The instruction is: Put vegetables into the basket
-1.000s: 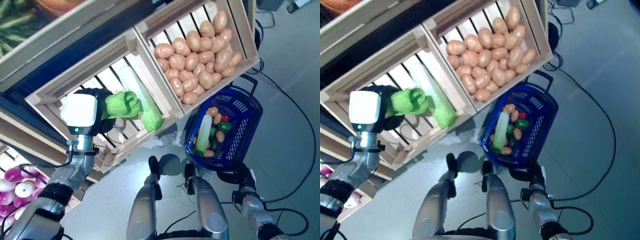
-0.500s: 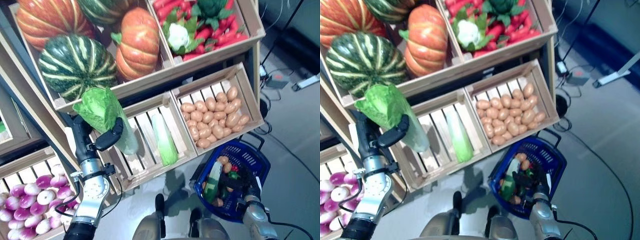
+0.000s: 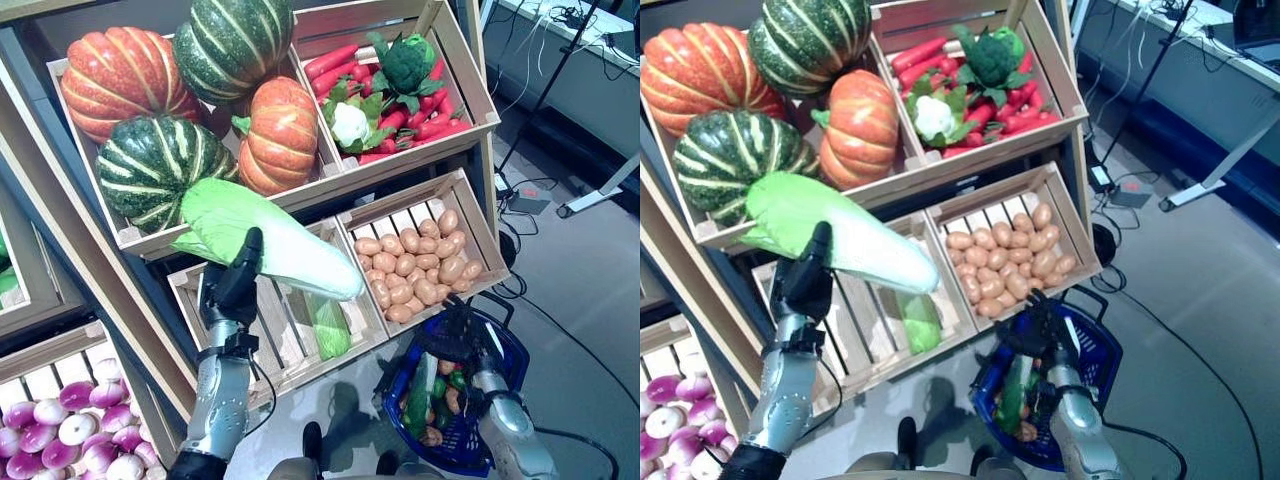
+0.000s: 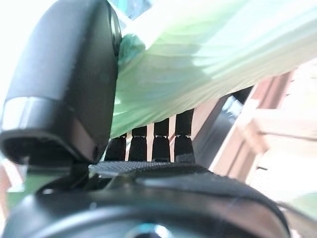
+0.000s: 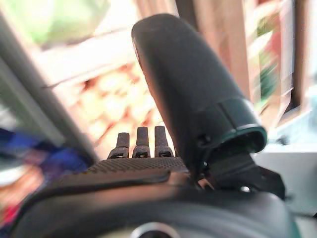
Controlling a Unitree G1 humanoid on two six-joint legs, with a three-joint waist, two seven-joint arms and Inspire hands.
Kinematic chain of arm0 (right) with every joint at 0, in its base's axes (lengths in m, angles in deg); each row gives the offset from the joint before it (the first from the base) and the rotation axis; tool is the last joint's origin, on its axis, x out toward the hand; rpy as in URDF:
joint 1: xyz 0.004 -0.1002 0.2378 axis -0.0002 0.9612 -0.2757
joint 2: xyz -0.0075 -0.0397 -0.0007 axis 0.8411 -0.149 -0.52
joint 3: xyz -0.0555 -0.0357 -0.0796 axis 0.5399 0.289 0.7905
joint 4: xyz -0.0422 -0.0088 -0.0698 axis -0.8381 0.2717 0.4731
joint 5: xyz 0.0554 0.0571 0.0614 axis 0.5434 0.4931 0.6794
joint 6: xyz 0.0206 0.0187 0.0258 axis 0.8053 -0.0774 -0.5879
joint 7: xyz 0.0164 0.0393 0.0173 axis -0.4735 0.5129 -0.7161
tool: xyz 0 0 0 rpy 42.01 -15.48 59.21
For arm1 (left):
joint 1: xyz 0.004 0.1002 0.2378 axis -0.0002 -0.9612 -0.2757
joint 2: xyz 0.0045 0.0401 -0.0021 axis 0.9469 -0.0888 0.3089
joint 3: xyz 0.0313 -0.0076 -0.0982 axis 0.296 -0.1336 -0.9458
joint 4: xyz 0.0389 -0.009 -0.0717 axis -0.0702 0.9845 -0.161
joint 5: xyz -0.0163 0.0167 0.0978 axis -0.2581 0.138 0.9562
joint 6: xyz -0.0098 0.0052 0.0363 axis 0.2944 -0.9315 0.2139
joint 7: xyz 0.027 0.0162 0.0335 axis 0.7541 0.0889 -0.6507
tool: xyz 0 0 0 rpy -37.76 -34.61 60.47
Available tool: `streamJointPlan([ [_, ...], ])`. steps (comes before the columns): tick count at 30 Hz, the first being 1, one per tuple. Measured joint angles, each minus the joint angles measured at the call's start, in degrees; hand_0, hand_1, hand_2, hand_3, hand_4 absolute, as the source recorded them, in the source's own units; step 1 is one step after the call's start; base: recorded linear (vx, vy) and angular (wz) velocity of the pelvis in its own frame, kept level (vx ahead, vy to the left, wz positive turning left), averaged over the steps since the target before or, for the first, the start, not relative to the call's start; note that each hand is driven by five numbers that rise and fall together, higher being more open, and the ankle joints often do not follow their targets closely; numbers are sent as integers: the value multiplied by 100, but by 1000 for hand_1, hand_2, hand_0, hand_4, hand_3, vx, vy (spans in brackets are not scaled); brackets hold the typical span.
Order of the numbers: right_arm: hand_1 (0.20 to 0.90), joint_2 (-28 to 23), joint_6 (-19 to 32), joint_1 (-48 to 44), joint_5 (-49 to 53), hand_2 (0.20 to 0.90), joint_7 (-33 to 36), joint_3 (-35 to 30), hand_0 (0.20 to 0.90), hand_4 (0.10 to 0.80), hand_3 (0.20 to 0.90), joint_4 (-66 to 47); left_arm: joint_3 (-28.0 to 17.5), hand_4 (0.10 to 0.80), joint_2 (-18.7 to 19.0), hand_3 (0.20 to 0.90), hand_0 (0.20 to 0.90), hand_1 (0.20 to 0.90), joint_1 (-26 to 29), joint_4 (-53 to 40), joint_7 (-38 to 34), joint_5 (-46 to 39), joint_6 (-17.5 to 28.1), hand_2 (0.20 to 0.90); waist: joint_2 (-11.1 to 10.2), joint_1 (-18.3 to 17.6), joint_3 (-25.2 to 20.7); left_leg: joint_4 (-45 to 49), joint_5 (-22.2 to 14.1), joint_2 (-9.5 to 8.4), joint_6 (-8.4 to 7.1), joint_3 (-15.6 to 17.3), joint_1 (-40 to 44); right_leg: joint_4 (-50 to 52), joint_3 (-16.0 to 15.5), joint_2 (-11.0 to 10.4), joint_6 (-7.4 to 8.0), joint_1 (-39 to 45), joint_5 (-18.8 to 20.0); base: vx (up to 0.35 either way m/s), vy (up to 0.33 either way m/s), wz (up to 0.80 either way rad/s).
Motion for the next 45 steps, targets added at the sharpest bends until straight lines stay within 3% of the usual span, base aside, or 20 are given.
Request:
streamJointPlan([
  [6,900,-565,-611,-91,48,900,-699,37,900,800,900,-559,3,400,140,300,300,300,-67,0,110,21,-503,300,-29,19,-16,-3,-23,-2,28,111,41,-178,70,6,22,87,134,2,-23,-7],
  [12,900,-1145,-906,-157,229,900,-1118,191,900,800,900,-1088,124,400,533,300,300,300,-75,-13,192,395,-666,300,-135,10,-82,-4,-24,0,32,128,44,-237,101,6,26,96,182,3,-13,-4],
  [19,900,-1240,-1571,-484,494,900,-1636,328,900,800,900,-1215,279,400,694,300,300,300,-75,-40,233,684,-796,300,-224,36,-137,-4,-34,-22,45,140,40,-303,112,-7,45,122,218,0,0,0],
  [29,900,-1400,-2222,-992,677,900,-2091,1106,900,800,900,-1219,526,400,732,300,300,300,-69,-135,583,578,-832,300,-225,56,-139,-4,-34,-28,44,124,47,-394,92,2,39,185,251,0,0,0],
  [45,900,-1355,-2536,-1221,863,900,-1916,1377,900,800,900,-1173,730,400,753,300,300,300,-40,-163,688,273,-834,300,-164,70,-176,-5,-34,-53,43,32,118,-481,51,6,40,329,262,-1,1,2],
])
